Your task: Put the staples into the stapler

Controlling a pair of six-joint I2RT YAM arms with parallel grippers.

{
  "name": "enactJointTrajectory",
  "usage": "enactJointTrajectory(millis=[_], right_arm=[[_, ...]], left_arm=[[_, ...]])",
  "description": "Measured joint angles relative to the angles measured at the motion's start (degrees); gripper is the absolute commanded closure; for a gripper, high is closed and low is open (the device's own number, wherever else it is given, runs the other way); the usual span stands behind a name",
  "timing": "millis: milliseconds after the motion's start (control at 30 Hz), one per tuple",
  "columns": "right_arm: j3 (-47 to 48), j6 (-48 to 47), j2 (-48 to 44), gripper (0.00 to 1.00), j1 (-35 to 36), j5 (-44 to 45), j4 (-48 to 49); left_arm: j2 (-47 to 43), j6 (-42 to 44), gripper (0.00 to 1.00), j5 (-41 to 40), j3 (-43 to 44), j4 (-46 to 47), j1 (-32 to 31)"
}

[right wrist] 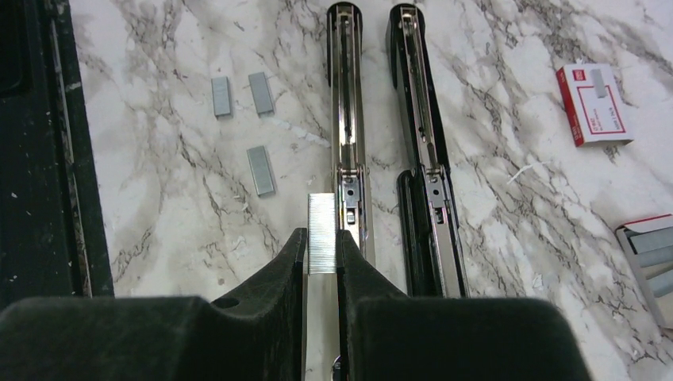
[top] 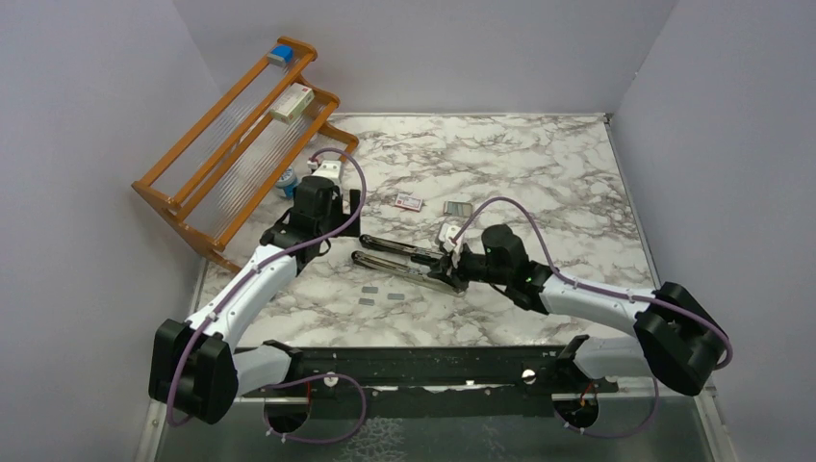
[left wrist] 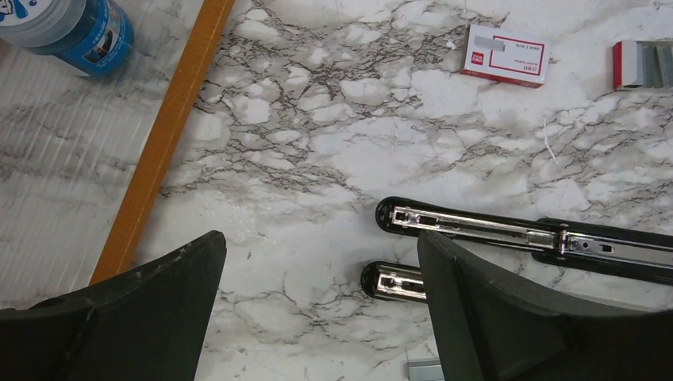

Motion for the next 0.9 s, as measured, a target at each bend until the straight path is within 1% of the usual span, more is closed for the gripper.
enactJointTrajectory(millis=[233, 433, 900], right_arm=[[0.6, 0.0, 3.7, 0.99, 0.0, 1.9, -3.5], [0.7, -0.1, 3.8, 0.99, 0.0, 3.6, -3.5], [2.6, -1.6, 6.5, 0.99, 0.0, 3.8, -3.0]], left_arm=[[1.9, 1.3, 0.10, 0.2, -0.1, -0.4, 0.0], [3.7, 1.9, 0.10, 1.3, -0.1, -0.5, 0.0], [6.2, 2.5, 0.10, 2.5, -0.1, -0.7, 0.0]])
